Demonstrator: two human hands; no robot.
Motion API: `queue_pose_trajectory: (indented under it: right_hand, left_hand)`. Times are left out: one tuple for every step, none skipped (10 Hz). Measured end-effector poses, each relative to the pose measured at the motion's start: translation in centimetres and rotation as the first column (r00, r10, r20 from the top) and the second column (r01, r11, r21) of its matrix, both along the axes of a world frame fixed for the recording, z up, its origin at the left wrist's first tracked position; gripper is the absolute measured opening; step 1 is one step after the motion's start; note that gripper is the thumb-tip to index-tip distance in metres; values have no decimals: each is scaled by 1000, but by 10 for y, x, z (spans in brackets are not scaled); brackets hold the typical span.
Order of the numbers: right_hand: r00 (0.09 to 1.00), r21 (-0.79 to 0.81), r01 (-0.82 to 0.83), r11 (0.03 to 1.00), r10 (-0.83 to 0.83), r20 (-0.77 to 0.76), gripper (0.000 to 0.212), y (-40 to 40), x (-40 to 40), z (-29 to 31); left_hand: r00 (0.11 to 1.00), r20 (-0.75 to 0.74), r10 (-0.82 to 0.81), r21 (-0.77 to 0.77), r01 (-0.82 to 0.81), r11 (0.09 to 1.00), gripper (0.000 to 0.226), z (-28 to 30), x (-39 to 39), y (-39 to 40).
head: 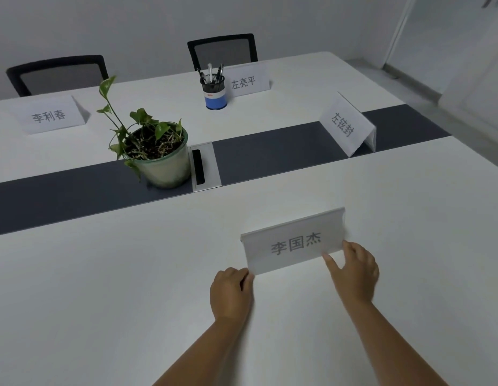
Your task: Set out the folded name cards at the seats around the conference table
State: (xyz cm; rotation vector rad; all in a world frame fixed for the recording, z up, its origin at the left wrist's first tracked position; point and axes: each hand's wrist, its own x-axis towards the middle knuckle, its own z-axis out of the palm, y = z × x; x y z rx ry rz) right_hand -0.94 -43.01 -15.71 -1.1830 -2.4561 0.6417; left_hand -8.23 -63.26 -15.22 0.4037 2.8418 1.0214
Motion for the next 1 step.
queue_pose_trajectory:
  right_hand:
    - [1000,-14,-12,1000,12,4,48,1,-1,-1]
  left_hand:
    - [1000,3,-15,13,15,1000,20,1,-1,-1]
